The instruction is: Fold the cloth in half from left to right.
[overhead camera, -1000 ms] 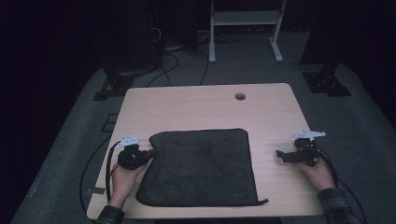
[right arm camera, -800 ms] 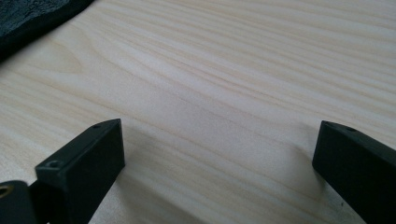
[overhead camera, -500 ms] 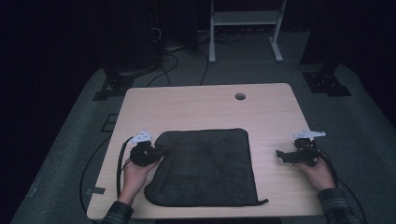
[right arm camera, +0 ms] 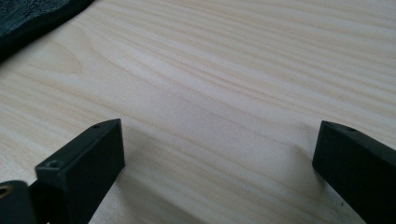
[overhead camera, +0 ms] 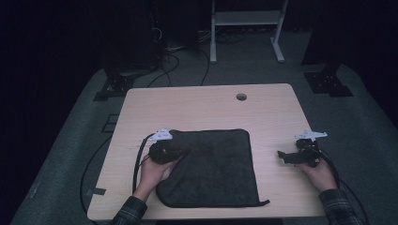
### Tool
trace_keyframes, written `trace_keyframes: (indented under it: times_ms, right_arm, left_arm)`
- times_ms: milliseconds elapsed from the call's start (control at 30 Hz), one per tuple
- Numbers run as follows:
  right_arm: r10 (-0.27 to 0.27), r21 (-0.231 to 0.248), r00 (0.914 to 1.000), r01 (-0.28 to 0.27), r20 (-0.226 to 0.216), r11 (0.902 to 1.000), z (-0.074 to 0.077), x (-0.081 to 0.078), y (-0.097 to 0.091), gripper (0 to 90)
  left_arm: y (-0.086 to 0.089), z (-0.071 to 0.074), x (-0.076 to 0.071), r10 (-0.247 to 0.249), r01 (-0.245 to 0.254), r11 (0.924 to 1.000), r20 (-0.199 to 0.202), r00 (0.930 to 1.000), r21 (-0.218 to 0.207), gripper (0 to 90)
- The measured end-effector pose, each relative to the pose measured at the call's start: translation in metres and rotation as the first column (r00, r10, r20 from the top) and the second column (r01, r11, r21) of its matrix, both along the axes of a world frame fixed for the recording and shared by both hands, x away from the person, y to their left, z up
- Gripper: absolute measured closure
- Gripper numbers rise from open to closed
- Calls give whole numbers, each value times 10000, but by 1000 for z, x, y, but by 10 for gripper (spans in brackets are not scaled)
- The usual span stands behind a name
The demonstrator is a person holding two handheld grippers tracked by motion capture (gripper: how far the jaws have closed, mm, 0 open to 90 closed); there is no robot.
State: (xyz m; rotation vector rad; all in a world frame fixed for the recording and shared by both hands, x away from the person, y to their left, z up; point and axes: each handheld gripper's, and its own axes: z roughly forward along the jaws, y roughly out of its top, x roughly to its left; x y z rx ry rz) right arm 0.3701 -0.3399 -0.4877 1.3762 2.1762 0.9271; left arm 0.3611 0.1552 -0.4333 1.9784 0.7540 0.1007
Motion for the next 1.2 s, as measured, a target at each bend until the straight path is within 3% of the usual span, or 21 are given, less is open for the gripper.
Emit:
trace_keyframes:
  times_ms: [733, 1200]
  right_arm:
    - [28, 2, 10000, -28, -2, 10000, 0, 0, 0, 13]
    - [42, 0, 10000, -42, -2, 10000, 0, 0, 0, 13]
  left_arm:
    - [-83, -2, 22, -1295, 1294, 9914, -27, 9916, -208, 877]
    - [-127, -8, 32, -1744, 1738, 9838, -101, 9846, -431, 877]
